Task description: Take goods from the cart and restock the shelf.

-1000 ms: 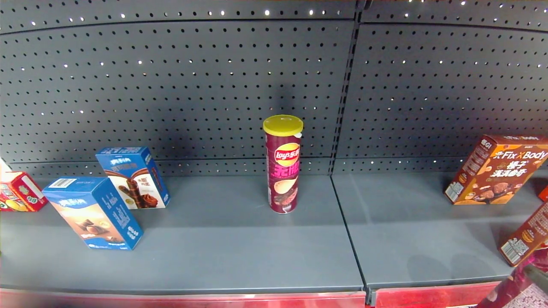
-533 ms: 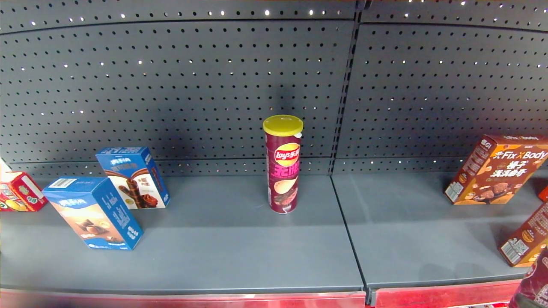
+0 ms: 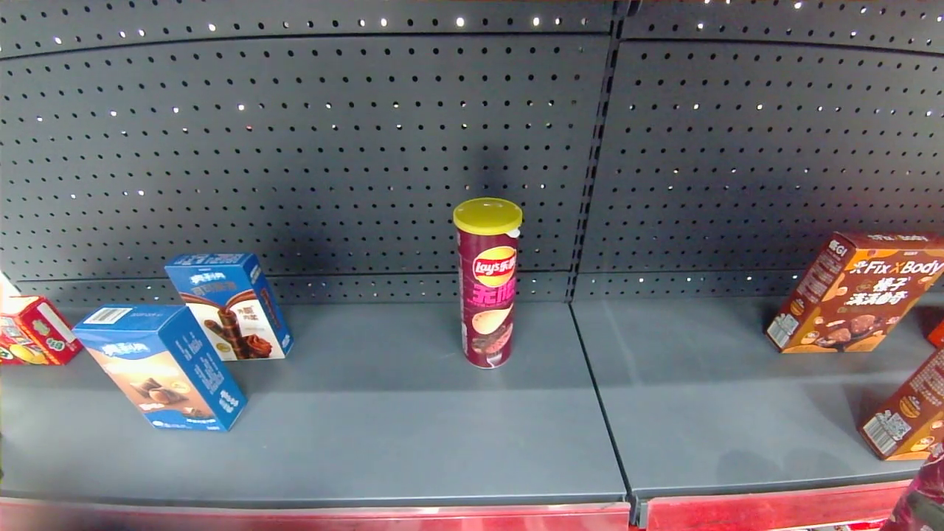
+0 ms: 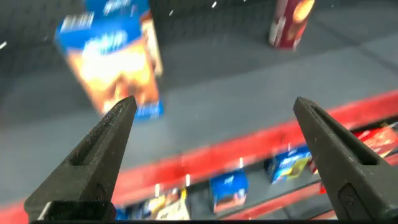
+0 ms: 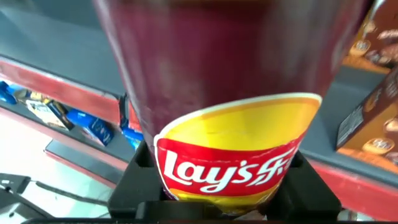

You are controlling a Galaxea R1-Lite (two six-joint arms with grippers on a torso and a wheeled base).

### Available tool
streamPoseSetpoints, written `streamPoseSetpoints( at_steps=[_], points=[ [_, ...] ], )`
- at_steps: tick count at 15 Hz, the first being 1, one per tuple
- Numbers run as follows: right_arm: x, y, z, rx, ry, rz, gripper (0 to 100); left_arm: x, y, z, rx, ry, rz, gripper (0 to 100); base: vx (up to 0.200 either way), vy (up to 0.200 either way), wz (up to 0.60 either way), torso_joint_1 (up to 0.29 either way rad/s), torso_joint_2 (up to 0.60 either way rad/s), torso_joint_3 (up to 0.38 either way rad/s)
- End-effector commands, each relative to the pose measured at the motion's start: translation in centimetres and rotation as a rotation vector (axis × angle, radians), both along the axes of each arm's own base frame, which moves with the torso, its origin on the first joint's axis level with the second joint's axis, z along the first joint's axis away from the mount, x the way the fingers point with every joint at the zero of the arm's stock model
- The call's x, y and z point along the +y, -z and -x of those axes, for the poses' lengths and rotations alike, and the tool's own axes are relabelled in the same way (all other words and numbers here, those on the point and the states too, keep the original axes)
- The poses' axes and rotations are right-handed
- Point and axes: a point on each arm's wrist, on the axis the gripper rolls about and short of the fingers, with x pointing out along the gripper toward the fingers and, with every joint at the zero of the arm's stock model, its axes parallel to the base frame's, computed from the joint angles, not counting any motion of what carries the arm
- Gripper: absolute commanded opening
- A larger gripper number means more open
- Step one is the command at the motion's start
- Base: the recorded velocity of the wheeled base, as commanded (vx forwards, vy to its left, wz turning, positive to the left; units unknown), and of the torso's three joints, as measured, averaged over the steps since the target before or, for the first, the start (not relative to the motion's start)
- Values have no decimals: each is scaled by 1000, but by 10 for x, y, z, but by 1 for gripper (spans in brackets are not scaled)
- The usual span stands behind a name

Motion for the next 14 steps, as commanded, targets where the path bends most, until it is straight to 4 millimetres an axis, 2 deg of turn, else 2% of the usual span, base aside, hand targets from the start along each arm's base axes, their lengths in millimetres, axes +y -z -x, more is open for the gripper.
streamPoseSetpoints(
  at_steps=[1, 2, 5, 8, 13, 14],
  points=[
    [0, -9, 0, -20, -4, -5, 0, -5, -30, -55, 104, 106, 20, 100, 0, 0, 0, 0, 0, 0],
    [0, -11, 0, -25, -9, -6, 0, -7, -37, -67, 118, 132, 22, 100, 0, 0, 0, 0, 0, 0],
    [0, -11, 2, -35, -9, -9, 0, -17, -42, -97, 143, 231, 7, 100, 0, 0, 0, 0, 0, 0],
    [-1, -11, 3, -38, -3, -9, 0, -29, -46, -132, 47, 298, -3, 100, 0, 0, 0, 0, 0, 0],
    [-1, -12, 5, -52, -4, -13, 0, -47, -52, -162, 54, 424, -3, 100, 0, 0, 0, 0, 0, 0],
    [-1, -12, 5, -52, -1, -13, 0, -55, -56, -176, 35, 459, -2, 100, 0, 0, 0, 0, 0, 0]
  ],
)
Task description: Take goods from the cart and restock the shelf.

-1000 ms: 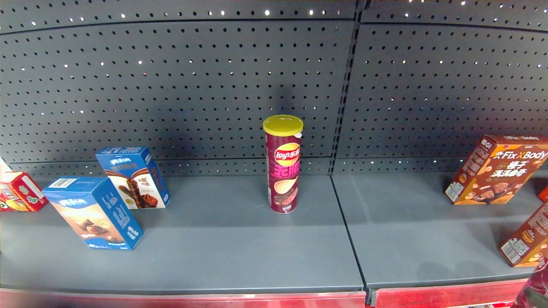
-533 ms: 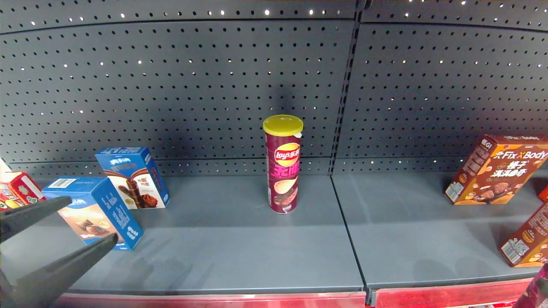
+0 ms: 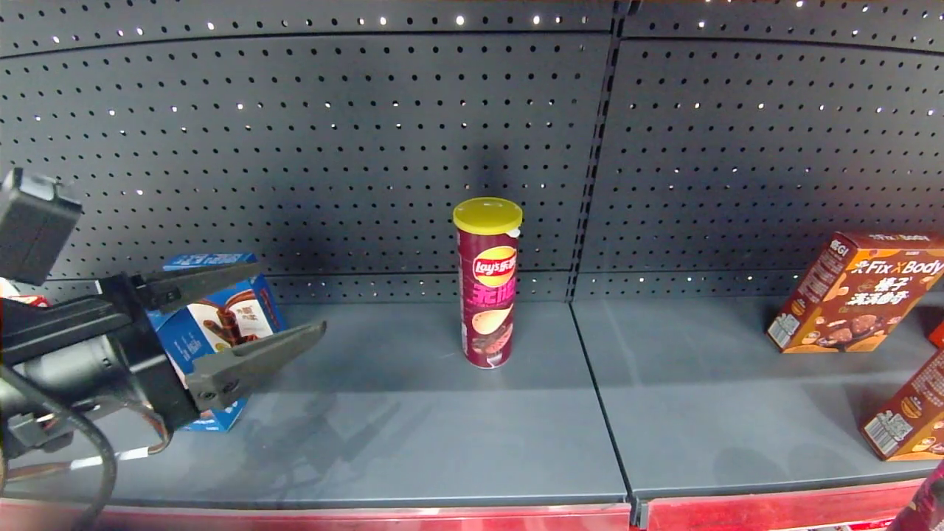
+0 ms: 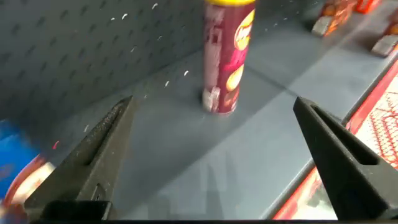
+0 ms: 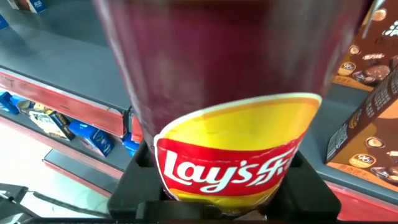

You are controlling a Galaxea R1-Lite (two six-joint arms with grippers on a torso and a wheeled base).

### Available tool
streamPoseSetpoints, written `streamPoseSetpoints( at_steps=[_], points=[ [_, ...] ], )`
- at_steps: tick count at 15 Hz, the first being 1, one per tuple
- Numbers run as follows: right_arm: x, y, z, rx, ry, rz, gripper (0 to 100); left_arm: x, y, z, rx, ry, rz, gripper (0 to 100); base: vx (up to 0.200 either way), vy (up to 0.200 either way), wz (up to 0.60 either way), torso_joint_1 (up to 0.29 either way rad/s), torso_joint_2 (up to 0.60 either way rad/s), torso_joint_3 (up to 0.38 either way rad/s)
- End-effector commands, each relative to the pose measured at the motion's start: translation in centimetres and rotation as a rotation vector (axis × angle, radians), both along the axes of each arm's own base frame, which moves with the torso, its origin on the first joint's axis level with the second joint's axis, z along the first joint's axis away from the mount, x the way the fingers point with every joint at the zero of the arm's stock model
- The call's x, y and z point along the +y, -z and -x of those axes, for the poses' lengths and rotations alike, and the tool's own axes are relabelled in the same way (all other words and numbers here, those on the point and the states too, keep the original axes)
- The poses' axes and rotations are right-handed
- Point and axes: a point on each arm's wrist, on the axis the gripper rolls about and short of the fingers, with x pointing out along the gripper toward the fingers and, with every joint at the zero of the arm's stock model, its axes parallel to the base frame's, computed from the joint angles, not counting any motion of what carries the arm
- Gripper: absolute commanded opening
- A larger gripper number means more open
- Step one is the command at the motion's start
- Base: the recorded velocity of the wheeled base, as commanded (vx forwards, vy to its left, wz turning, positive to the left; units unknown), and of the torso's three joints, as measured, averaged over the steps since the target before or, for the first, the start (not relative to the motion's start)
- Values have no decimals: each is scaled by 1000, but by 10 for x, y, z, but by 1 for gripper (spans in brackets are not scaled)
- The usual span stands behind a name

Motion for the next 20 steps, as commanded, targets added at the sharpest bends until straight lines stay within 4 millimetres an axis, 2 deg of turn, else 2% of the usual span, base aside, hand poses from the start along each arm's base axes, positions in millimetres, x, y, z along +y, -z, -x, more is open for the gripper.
streamPoseSetpoints(
  at_steps=[1, 3, 6, 9, 17, 20],
  points=[
    [0, -1, 1, -6, 0, -1, 0, -19, 0, -35, 9, 95, 2, 100, 0, 0, 0, 0, 0, 0],
    [-1, 0, 2, -12, 2, -3, 0, -28, -2, -53, 1, 152, 4, 100, 0, 0, 0, 0, 0, 0],
    [-1, 1, 5, -23, 3, -7, 0, -45, -3, -69, 4, 215, 8, 100, 0, 0, 0, 0, 0, 0],
    [-1, 2, 5, -17, 0, -5, 0, -54, 2, -82, 24, 230, 4, 100, 0, 0, 0, 0, 0, 0],
    [-1, -2, 5, -26, 1, -11, 0, -69, 49, -127, 67, 334, 0, 100, 0, 0, 0, 0, 0, 0],
    [-1, -2, 4, -26, -1, -11, 0, -75, 57, -144, 49, 343, 6, 100, 0, 0, 0, 0, 0, 0]
  ],
)
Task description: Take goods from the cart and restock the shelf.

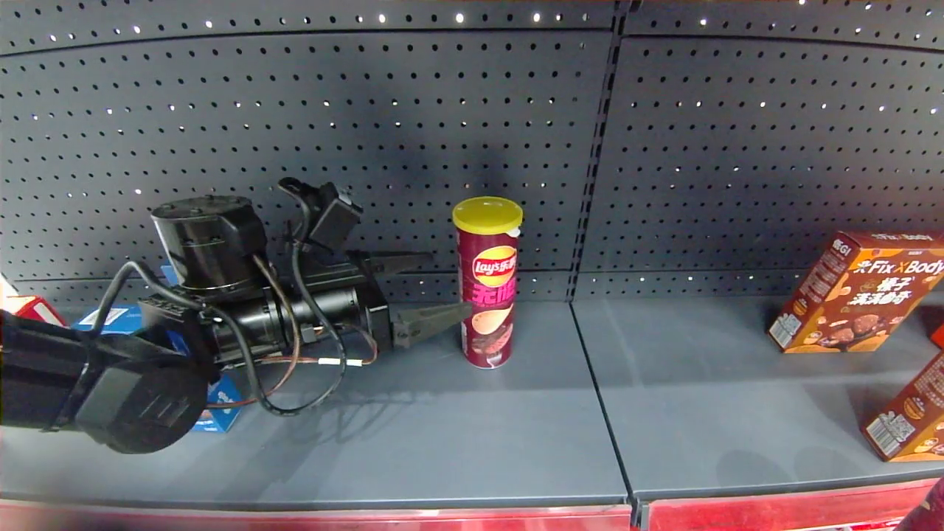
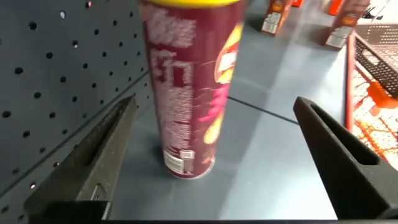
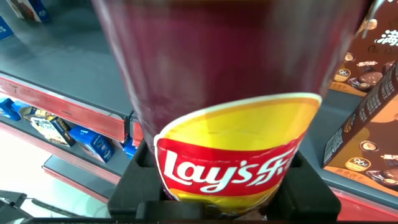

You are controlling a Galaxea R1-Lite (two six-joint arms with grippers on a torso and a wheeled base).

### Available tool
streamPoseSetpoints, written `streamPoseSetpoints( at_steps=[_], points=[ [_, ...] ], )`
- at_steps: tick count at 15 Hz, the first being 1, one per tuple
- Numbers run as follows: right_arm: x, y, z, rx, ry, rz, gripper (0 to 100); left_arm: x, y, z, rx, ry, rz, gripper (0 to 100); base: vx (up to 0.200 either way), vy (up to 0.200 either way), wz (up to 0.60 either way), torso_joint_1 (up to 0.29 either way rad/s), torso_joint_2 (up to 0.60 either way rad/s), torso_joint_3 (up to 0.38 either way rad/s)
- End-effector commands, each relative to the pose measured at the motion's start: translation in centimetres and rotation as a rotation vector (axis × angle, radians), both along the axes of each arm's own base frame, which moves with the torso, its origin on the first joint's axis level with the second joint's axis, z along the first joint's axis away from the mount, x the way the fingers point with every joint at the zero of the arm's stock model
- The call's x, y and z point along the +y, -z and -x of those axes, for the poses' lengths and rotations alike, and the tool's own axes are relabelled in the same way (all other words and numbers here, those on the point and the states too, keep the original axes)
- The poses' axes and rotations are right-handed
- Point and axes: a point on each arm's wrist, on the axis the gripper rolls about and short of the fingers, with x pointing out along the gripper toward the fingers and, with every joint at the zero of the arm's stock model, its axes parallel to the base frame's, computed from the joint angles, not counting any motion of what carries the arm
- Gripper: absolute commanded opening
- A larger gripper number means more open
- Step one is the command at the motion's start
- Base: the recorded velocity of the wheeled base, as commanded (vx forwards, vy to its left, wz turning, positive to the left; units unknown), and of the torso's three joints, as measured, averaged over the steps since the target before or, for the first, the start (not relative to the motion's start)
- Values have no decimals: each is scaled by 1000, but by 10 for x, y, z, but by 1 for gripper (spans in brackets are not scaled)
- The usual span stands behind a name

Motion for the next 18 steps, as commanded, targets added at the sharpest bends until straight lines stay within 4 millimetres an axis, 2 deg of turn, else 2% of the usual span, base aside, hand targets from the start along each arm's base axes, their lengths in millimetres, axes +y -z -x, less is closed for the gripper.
streamPoseSetpoints(
  at_steps=[1, 4, 12, 18],
  points=[
    [0, 0, -1, 2, -4, 2, 0, -5, 11, -13, 20, 2, -6, 100, 0, 0, 0, 0, 0, 0],
    [0, 0, -1, 4, -7, 2, 0, -9, 12, -22, 9, 68, 2, 100, 0, 0, 0, 0, 0, 0],
    [0, 2, 0, 5, -13, 3, 0, -18, 11, -48, -31, 105, 17, 100, 0, 0, 0, 0, 0, 0],
    [0, 2, 1, 2, -10, 2, 0, -23, 14, -58, -47, 140, 23, 100, 0, 0, 0, 0, 0, 0]
  ],
)
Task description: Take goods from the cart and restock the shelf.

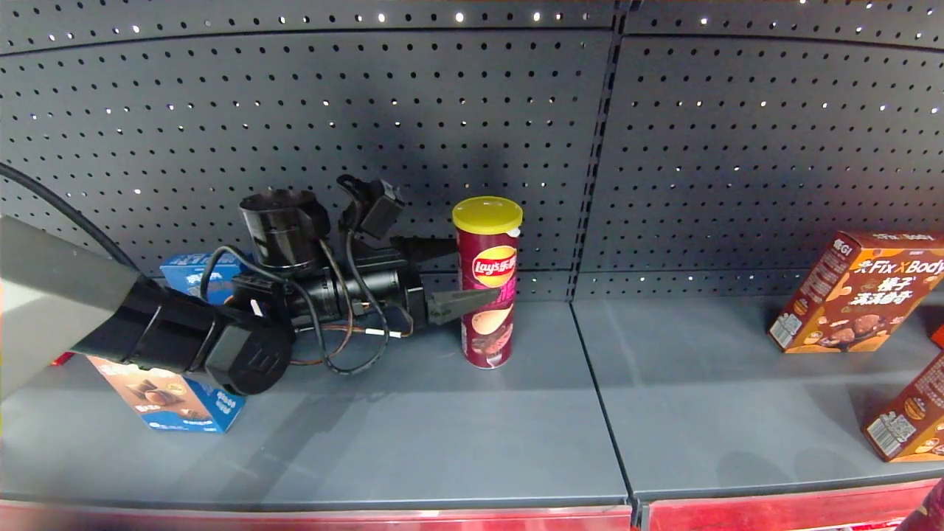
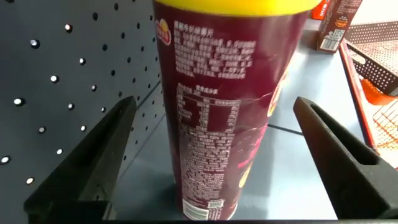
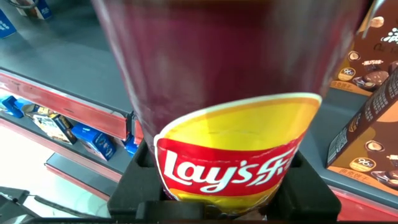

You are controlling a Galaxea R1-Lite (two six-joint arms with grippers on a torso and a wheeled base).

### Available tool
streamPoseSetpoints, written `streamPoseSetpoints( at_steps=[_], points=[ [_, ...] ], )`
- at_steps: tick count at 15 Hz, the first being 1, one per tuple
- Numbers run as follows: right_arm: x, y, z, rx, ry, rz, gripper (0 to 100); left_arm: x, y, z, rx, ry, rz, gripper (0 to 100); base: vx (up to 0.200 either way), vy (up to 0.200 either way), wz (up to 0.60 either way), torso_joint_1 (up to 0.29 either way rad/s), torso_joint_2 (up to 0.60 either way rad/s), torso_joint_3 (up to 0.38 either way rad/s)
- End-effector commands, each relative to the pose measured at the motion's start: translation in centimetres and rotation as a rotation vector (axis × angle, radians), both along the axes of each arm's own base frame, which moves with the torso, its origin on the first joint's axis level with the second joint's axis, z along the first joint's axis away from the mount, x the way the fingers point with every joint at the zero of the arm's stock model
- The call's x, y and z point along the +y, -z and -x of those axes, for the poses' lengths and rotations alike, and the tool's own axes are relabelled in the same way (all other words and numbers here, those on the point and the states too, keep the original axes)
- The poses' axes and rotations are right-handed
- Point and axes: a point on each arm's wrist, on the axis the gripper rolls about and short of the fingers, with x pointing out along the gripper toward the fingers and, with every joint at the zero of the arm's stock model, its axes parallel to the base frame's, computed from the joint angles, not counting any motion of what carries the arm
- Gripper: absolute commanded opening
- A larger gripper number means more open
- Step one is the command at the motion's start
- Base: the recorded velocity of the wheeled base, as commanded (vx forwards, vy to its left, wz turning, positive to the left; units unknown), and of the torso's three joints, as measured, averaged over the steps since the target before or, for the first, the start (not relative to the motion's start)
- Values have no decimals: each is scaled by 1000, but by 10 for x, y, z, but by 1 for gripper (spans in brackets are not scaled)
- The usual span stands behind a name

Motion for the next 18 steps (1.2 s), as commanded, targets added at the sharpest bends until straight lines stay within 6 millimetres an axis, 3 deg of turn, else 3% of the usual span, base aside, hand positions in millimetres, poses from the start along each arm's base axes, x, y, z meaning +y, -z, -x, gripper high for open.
streamPoseSetpoints(
  at_steps=[1, 16, 17, 18],
  points=[
    [0, 0, 0, -1, 0, 0, 0, -2, 1, -3, -1, 3, 1, 100, 0, 0, 0, 0, 0, 0],
    [0, -2, 1, -12, 3, -2, 0, -25, -1, -22, -23, 71, 20, 100, 0, 0, 0, 0, 0, 0],
    [0, -2, 1, -12, 5, -2, 0, -26, -2, -22, -24, 72, 20, 0, 0, 0, 0, 0, 0, 0],
    [0, -2, 1, -10, 5, -2, 0, -28, -1, -21, -20, 74, 20, 0, 0, 0, 0, 0, 0, 0]
  ],
)
